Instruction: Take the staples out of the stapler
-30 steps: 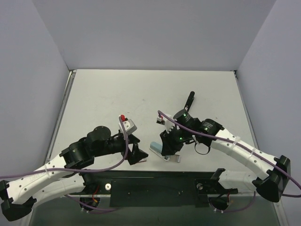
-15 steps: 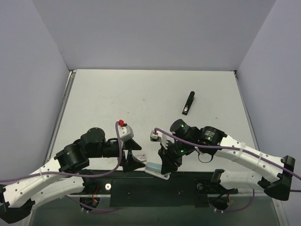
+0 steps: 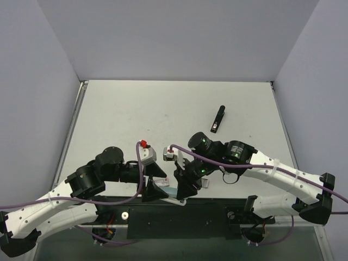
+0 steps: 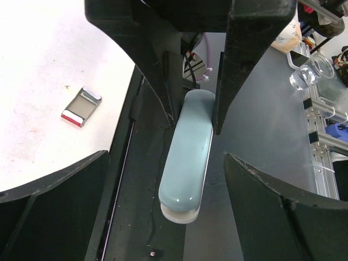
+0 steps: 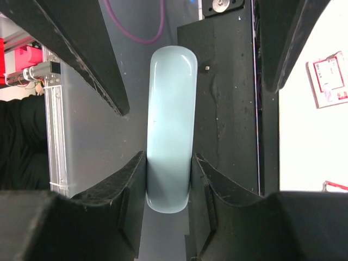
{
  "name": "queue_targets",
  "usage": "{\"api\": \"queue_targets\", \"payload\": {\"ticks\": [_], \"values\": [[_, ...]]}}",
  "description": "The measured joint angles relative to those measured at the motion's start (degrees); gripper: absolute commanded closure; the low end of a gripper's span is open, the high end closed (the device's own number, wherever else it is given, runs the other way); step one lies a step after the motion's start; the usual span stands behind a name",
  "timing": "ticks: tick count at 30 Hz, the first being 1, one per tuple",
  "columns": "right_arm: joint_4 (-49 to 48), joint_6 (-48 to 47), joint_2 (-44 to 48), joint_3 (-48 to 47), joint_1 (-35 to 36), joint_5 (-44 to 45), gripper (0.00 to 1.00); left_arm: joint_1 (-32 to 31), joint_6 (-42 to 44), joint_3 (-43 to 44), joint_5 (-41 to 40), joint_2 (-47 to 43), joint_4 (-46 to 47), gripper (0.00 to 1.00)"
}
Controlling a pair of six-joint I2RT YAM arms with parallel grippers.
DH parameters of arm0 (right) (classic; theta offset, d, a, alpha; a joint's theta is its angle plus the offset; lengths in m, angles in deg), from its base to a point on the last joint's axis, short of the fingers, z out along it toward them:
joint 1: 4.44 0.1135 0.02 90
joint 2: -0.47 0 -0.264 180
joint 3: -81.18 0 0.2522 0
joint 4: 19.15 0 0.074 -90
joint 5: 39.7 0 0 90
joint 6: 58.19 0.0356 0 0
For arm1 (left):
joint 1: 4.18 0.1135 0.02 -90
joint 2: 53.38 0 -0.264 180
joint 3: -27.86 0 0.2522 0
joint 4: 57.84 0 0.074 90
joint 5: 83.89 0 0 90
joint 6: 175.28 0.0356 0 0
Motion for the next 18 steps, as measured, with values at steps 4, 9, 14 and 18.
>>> {"api": "queue_targets", "payload": {"ticks": [4, 9, 14, 18], "values": [[-0.3, -0.2, -1.4, -1.9, 0.3, -0.2, 1.00, 0.0, 0.0, -0.1, 1.3, 0.0, 0.4, 0.03], [-0.3, -0.5, -2.9, -3.3, 0.6, -0.3, 1.00, 0.0, 0.0, -0.1, 2.4, 0.0, 0.4, 0.06], [-0.3, -0.8, -3.0, -4.1, 0.6, -0.3, 1.00, 0.0, 0.0, -0.2, 2.7, 0.2, 0.4, 0.12], [-0.4, -0.8, -3.0, -4.8, 0.6, -0.3, 1.00, 0.0, 0.0, -0.2, 2.8, 0.7, 0.4, 0.16]]}}
